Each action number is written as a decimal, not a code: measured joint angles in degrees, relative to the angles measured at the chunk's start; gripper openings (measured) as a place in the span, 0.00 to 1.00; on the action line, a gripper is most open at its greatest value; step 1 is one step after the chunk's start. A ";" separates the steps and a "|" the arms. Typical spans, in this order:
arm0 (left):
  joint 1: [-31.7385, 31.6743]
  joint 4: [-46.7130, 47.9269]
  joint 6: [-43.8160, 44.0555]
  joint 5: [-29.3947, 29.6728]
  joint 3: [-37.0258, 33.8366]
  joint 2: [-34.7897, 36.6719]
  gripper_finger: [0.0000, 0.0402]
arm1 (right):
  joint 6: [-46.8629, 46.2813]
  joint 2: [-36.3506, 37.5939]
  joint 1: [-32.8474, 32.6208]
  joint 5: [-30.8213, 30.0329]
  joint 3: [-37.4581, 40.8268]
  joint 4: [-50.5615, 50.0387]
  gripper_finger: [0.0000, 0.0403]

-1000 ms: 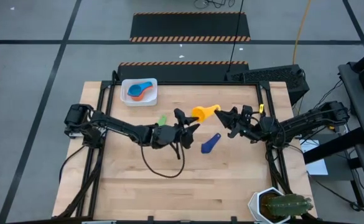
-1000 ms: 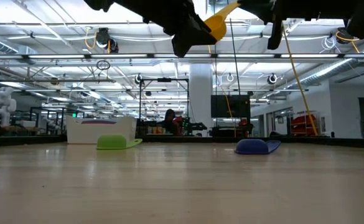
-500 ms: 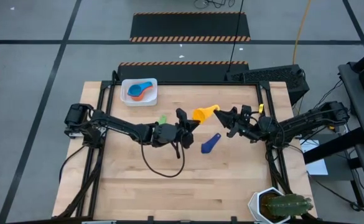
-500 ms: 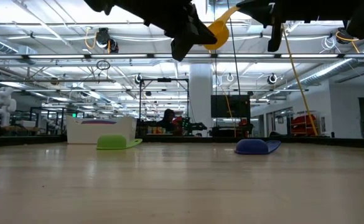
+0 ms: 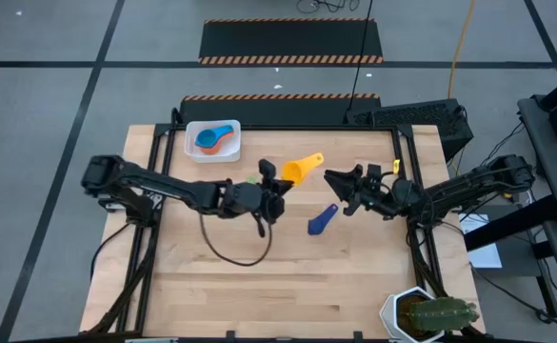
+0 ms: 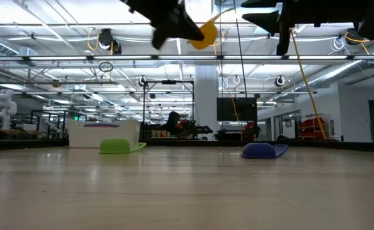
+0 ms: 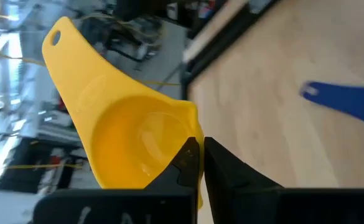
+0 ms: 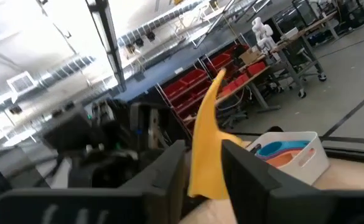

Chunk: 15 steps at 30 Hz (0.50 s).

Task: Nest measuring cups in basket
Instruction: Stack the yellow measuring cup into the light blue measuring cup

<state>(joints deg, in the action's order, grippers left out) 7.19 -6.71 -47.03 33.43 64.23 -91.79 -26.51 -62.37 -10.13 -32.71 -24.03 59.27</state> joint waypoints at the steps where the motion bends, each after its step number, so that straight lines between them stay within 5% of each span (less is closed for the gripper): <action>1: -0.19 3.38 0.58 -0.93 0.00 1.56 0.02 | 0.54 0.00 -0.12 0.00 0.00 -0.35 0.26; 8: -4.63 24.60 4.46 -3.28 0.00 11.47 0.03 | 3.14 0.02 -0.11 4.25 0.00 -6.87 0.41; 15: -13.72 40.77 5.97 -5.53 0.00 17.46 0.04 | 6.90 0.01 -0.11 10.58 0.00 -9.87 0.46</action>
<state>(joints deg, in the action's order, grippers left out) -6.52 34.05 -41.05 27.90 64.23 -74.32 -19.61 -62.36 -10.24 -22.12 -24.03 49.40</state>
